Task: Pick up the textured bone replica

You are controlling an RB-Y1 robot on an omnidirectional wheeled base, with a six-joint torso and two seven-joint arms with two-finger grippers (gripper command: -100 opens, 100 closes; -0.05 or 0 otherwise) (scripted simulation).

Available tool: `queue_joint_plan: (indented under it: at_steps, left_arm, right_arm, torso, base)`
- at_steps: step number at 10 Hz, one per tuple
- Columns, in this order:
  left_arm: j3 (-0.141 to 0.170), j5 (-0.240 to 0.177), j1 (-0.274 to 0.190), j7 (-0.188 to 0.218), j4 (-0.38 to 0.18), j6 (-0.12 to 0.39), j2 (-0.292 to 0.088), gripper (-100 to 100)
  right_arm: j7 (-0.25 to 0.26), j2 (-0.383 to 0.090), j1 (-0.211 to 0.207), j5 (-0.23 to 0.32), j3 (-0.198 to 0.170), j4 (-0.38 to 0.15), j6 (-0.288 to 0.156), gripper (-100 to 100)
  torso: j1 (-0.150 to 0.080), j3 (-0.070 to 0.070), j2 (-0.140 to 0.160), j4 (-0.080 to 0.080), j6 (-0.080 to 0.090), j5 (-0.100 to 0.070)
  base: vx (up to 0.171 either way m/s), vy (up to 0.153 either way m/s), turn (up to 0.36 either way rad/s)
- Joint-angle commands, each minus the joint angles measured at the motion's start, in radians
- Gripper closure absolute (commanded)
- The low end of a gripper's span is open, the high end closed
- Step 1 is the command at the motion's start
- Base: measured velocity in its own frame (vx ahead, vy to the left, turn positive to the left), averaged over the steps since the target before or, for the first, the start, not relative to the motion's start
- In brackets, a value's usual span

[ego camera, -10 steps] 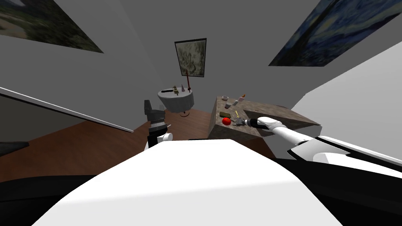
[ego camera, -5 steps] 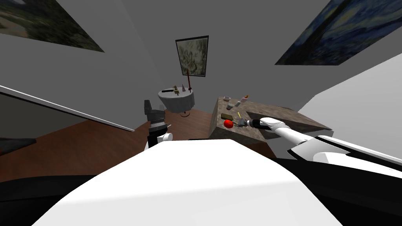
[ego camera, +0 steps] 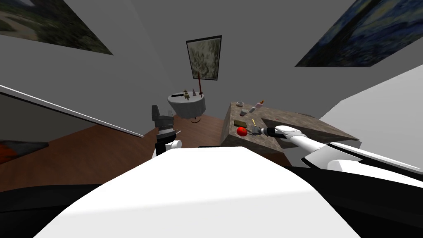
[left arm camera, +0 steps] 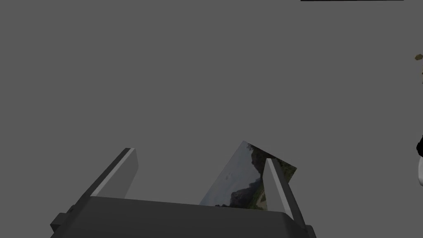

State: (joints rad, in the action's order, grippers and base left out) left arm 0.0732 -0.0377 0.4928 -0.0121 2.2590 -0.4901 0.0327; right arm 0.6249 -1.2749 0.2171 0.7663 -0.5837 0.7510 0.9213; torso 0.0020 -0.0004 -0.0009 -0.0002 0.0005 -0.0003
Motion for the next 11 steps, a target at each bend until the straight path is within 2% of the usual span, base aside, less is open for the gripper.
queue_joint_plan:
  at_steps: [1,3,4,5,6,7,8,9,10,11]
  left_arm:
    - [0.0,0.0,0.0,0.0,0.0,0.0,0.0,0]
    - [0.0,0.0,0.0,0.0,0.0,0.0,0.0,0]
    - [0.0,0.0,0.0,0.0,0.0,0.0,0.0,0]
    - [0.0,0.0,0.0,0.0,0.0,0.0,0.0,0]
    - [0.0,0.0,0.0,0.0,0.0,0.0,0.0,0]
    - [0.0,0.0,0.0,0.0,0.0,0.0,0.0,0]
    - [0.0,0.0,0.0,0.0,0.0,0.0,0.0,0]
    - [0.0,0.0,0.0,0.0,0.0,0.0,0.0,0]
    - [0.0,0.0,0.0,0.0,0.0,0.0,0.0,0]
    - [0.0,0.0,0.0,0.0,0.0,0.0,0.0,0]
  right_arm:
    - [0.02,-0.008,-0.015,-0.04,-0.01,-0.002,0.001,-100]
    - [0.08,-0.014,-0.033,-0.108,-0.052,-0.048,0.014,-100]
    - [0.08,-0.014,-0.033,-0.13,-0.052,-0.048,0.014,-100]
    - [0.11,-0.017,-0.042,-0.165,-0.073,-0.071,0.021,-100]
    - [0.11,-0.017,-0.042,-0.176,-0.073,-0.071,0.021,-100]
    - [0.14,-0.02,-0.051,-0.215,-0.094,-0.094,0.028,-100]
    - [0.14,-0.02,-0.051,-0.221,-0.094,-0.094,0.028,-100]
    - [0.17,-0.023,-0.06,-0.262,-0.115,-0.118,0.034,-100]
    - [0.17,-0.023,-0.06,-0.266,-0.115,-0.118,0.034,-100]
    - [0.2,-0.026,-0.069,-0.308,-0.136,-0.141,0.041,-100]
  torso:
    - [0.0,0.0,0.0,0.0,0.0,0.0]
    - [0.001,-0.001,-0.001,0.0,0.0,0.0]
    - [0.001,-0.001,-0.002,0.0,0.0,0.0]
    - [0.0,-0.001,-0.001,0.0,0.0,0.0]
    - [0.0,0.0,-0.001,0.0,0.0,0.0]
    - [0.0,0.0,0.0,0.0,0.0,0.0]
    - [0.0,0.0,0.0,0.0,0.0,0.0]
    - [0.0,0.0,0.0,0.0,0.0,0.0]
    - [0.0,0.0,0.0,0.0,0.0,0.0]
    - [-0.001,-0.001,-0.001,0.0,0.0,0.0]
  base:
    - [0.024,0.024,0.054]
    - [0.035,0.027,0.106]
    - [0.022,0.016,0.037]
    - [0.014,0.02,0.068]
    - [0.009,0.015,0.039]
    - [0.013,0.017,0.079]
    - [0.013,0.013,0.041]
    - [0.014,0.017,0.077]
    - [0.012,0.013,0.038]
    - [0.014,0.015,0.083]
